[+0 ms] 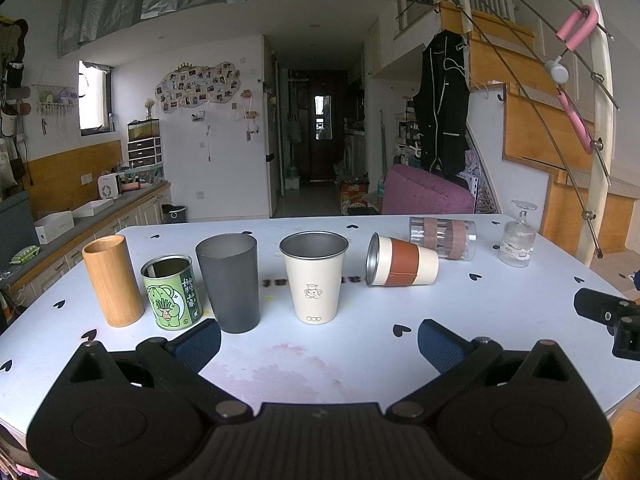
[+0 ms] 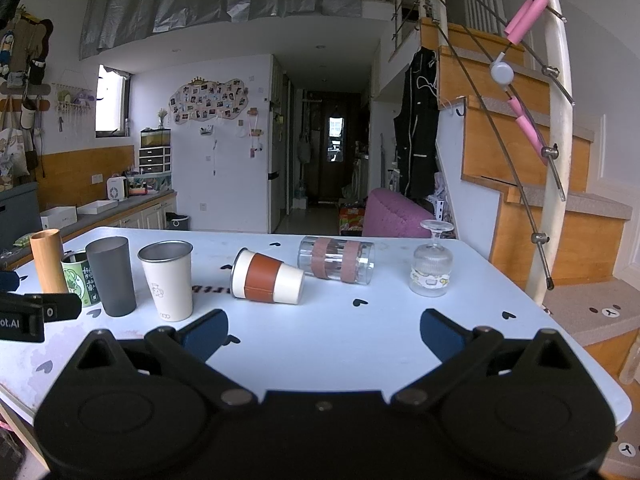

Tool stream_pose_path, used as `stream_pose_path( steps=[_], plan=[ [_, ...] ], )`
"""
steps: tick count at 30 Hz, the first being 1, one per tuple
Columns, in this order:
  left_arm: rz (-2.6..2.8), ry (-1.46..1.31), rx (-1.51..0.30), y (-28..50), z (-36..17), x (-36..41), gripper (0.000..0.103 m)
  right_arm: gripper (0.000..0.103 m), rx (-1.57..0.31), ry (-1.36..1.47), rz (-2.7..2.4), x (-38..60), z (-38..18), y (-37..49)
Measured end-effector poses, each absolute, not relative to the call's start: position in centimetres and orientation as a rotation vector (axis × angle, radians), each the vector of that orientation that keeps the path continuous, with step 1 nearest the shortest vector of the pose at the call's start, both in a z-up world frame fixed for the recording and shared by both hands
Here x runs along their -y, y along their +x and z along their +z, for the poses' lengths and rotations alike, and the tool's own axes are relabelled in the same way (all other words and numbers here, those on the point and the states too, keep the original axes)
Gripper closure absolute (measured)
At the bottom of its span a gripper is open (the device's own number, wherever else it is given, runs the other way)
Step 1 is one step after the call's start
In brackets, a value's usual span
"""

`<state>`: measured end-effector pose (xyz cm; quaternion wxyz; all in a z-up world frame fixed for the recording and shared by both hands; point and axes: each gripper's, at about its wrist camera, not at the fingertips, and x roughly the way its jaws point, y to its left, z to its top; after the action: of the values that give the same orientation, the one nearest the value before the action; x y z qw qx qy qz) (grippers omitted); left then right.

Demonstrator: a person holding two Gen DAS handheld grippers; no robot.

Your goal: Flip cup upright

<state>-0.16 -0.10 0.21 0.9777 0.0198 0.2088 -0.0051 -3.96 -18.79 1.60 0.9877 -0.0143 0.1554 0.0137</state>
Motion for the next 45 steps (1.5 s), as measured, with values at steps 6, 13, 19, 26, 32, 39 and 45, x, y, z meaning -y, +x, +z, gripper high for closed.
stream_pose_path(
  steps=[6, 13, 19, 26, 32, 39, 45],
  plan=[
    [-0.011, 0.041, -0.421, -0.2, 0.2, 0.1, 0.0, 0.0, -0.312, -0.028, 0.027, 18.8, 1.6, -4.0],
    [-0.011, 0.041, -0.42, -0.2, 0.2, 0.1, 0.0, 0.0, -0.312, -0.028, 0.028, 18.8, 1.6, -3.9],
    [-0.011, 0.04, -0.423, -0.1, 0.1, 0.0, 0.0, 0.0, -0.305, -0.038, 0.049, 18.8, 1.3, -3.5],
    [-0.004, 0.027, -0.434, -0.1, -0.6, -1.0, 0.0, 0.0, -0.309, -0.159, 0.139, 18.1, -0.4, 0.5],
    [0.005, 0.015, -0.442, 0.0, -1.2, -2.0, 0.0, 0.0, -0.305, -0.345, 0.224, 16.4, -1.2, 5.3],
    [0.01, 0.001, -0.459, 0.1, -1.9, -2.8, 0.0, 0.0, -0.313, -0.529, 0.333, 14.4, -2.0, 11.2],
    [0.003, -0.006, -0.477, 0.6, -2.9, -3.4, 0.0, 0.0, -0.36, -0.62, 0.537, 14.3, -2.7, 16.7]
  ],
)
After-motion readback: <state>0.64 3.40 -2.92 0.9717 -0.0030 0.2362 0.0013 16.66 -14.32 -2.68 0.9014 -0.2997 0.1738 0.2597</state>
